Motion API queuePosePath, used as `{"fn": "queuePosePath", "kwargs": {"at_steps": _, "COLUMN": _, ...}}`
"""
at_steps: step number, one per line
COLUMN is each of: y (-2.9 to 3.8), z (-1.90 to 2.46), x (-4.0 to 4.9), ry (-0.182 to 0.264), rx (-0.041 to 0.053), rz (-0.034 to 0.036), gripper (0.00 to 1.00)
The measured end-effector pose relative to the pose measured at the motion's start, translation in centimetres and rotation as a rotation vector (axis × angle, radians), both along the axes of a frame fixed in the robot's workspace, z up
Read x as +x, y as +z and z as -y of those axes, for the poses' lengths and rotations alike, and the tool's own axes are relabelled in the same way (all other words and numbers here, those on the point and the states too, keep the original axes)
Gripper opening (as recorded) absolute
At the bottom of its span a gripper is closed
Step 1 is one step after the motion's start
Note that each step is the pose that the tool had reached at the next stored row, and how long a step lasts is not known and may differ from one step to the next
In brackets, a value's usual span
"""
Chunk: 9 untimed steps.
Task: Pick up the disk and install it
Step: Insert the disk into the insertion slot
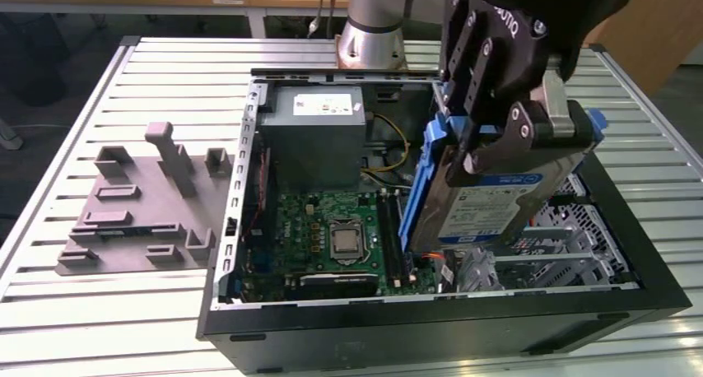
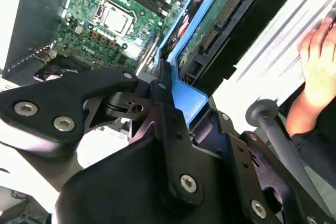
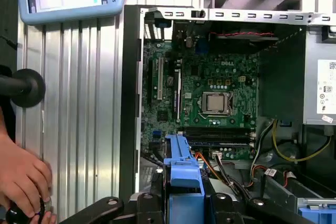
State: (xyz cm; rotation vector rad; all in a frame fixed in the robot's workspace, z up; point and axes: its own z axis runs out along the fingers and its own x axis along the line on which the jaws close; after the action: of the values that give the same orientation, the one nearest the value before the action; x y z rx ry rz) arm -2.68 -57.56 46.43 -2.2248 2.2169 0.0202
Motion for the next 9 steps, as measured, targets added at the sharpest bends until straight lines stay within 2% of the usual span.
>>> {"fn": "queuePosePath", "kwargs": {"at_steps": 9, "y": 0.0, "z": -1.91, "x": 0.0, "ry": 0.0, "rx": 0.0001, "rz": 0.0, "gripper": 0.36}}
